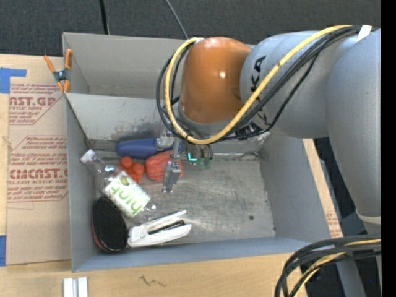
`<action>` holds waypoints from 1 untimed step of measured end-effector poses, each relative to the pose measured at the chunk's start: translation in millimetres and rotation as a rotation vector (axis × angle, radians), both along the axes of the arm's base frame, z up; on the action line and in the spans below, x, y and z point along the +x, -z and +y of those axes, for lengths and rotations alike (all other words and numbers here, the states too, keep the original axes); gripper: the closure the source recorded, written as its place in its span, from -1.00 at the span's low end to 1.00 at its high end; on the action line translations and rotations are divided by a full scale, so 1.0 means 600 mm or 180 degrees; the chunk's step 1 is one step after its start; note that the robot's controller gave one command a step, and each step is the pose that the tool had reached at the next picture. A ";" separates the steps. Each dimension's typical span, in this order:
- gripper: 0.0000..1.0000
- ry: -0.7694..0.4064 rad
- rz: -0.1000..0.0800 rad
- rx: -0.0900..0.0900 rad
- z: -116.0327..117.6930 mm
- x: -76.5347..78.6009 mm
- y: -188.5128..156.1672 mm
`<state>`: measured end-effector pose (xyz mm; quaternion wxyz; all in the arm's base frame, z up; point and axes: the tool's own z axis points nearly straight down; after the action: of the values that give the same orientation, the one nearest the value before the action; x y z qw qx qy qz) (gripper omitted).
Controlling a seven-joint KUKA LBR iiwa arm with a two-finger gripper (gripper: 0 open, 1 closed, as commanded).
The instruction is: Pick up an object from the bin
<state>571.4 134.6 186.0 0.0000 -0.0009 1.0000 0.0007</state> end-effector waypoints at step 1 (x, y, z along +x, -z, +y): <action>1.00 0.0005 -0.0005 0.0001 -0.001 0.001 -0.001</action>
Offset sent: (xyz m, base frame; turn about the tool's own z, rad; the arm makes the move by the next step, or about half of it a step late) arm 0.0000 0.0000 0.0000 0.0000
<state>572.0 133.9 186.5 0.0008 -0.0001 1.0000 0.0008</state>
